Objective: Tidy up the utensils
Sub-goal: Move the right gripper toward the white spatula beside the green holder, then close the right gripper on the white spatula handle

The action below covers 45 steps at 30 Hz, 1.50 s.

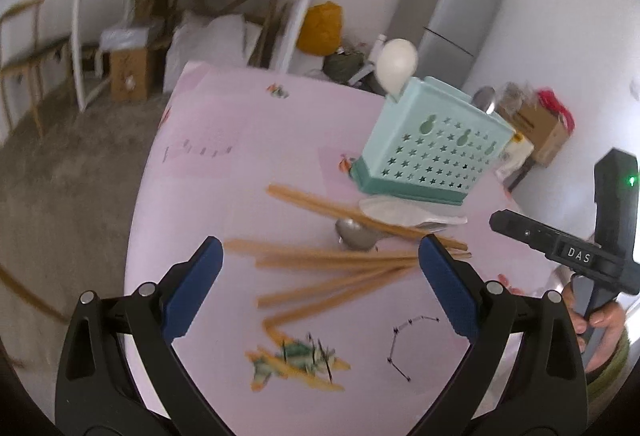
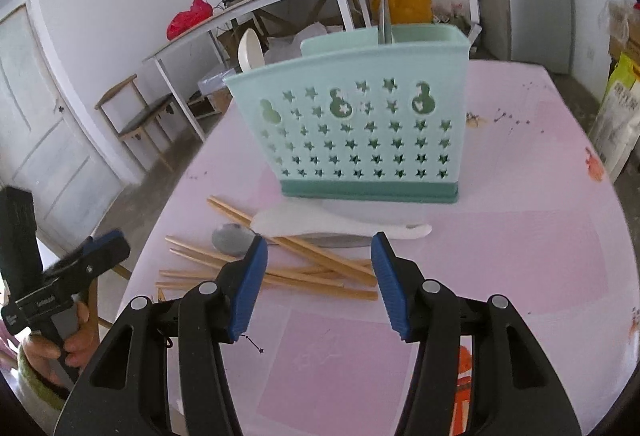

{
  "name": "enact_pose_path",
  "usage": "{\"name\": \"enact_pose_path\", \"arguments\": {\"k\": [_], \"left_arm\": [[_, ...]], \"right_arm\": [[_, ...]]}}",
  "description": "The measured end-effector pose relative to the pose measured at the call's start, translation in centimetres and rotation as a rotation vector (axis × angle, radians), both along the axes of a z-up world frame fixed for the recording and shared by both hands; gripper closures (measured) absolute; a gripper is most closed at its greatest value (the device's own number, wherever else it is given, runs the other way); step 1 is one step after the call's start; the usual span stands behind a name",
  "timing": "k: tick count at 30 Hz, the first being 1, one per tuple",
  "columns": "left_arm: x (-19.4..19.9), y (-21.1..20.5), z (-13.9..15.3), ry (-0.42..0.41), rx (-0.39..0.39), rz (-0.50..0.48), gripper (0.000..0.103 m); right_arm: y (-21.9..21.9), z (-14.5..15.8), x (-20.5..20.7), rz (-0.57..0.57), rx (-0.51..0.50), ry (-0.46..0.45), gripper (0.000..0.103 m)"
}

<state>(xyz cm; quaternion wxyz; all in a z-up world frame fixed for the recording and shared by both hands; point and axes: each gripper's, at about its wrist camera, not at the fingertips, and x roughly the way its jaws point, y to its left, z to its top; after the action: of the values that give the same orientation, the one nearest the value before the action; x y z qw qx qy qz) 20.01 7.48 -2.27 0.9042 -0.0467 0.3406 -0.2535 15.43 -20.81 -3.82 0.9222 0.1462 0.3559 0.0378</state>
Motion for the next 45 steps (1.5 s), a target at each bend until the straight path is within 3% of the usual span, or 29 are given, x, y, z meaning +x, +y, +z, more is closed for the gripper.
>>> {"name": "enact_pose_path", "arguments": {"k": [7,9,15,19,23,29,33,43,45], "left_arm": [[1.6,-4.6,1.5,-0.104,0.127,-0.14,0.011],[1.9,-6.0,1.5,-0.113,0.164,-0.181,0.022],[2.6,-8.4,0.9,-0.069,0.2,-0.23,0.039],[2.9,-8.4,0.1,-0.027,0.211,-0.192,0.052],[3.3,-7.1,-0.5,0.029,0.166,-0.137,0.064],[3.0,-5.2,-1.5,0.062,0.127,-0.084,0.076],[3.7,-4.2,-2.2,0.1,0.109,-0.068,0.085],[4.8,-3.4,-3.2,0.122,0.035,-0.075,0.088],[4.9,-3.4,-3.3,0.121,0.024,-0.079,0.088]], "right_arm": [[-0.1,-1.8,-0.3,0.025,0.008,0.014,0.05],[-0.3,-2.1,-0.4,0.027,0.008,0.017,0.05],[-1.1,-2.2,0.0,0.041,-0.022,0.001,0.05],[-0.4,-1.1,1.7,0.117,-0.155,-0.031,0.05],[1.2,-0.6,3.3,0.218,-0.324,-0.058,0.054],[3.2,-1.9,4.9,0.352,-0.514,-0.047,0.064],[4.2,-2.6,5.1,0.416,-0.62,-0.042,0.065],[7.4,-3.4,4.8,0.574,-0.943,-0.059,0.067],[8.0,-3.3,4.6,0.589,-0.978,-0.062,0.074]]}}
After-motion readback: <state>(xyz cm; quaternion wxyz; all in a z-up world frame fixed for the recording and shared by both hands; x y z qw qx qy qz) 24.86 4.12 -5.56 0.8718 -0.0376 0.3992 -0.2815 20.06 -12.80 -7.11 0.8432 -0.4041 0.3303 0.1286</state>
